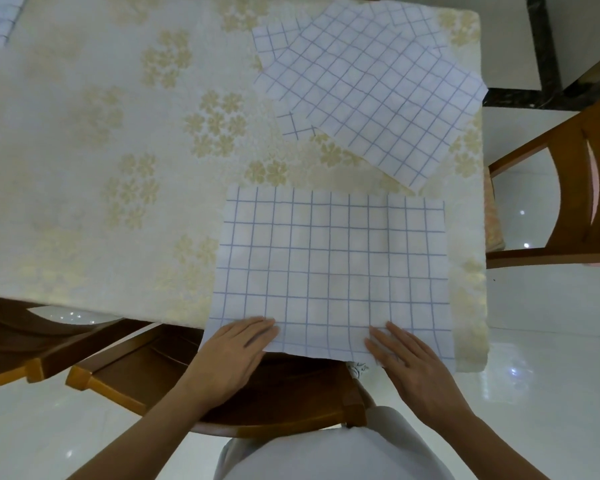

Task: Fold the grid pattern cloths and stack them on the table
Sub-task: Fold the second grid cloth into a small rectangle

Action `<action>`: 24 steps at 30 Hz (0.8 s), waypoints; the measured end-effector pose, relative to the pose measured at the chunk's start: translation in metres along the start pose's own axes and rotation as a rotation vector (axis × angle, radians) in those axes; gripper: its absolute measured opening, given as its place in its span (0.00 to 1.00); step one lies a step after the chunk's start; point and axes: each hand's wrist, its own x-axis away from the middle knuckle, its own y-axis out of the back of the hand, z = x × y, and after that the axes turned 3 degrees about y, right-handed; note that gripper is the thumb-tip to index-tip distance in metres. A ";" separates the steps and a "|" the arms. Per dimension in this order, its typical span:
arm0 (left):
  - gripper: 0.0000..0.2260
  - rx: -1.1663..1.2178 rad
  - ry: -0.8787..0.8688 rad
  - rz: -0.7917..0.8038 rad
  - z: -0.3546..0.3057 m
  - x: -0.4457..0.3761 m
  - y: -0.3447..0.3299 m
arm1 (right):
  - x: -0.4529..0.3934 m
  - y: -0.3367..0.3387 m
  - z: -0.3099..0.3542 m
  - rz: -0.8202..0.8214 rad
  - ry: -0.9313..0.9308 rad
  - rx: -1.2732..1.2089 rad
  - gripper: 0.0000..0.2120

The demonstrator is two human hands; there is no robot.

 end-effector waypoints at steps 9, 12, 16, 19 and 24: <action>0.26 0.111 0.005 -0.044 -0.015 0.036 0.009 | 0.010 0.031 0.016 0.046 -0.038 -0.072 0.21; 0.26 0.122 0.040 -0.084 -0.020 0.034 0.022 | 0.004 0.041 0.012 0.038 -0.068 -0.056 0.26; 0.22 0.016 0.082 -0.141 -0.013 0.004 0.048 | -0.030 0.065 -0.006 0.014 -0.097 -0.082 0.26; 0.20 -0.058 0.114 -0.159 -0.002 -0.030 0.068 | -0.064 0.079 -0.026 0.019 -0.124 -0.046 0.23; 0.20 -0.127 0.099 -0.161 0.026 -0.086 0.081 | -0.117 0.079 -0.071 0.033 -0.092 -0.022 0.19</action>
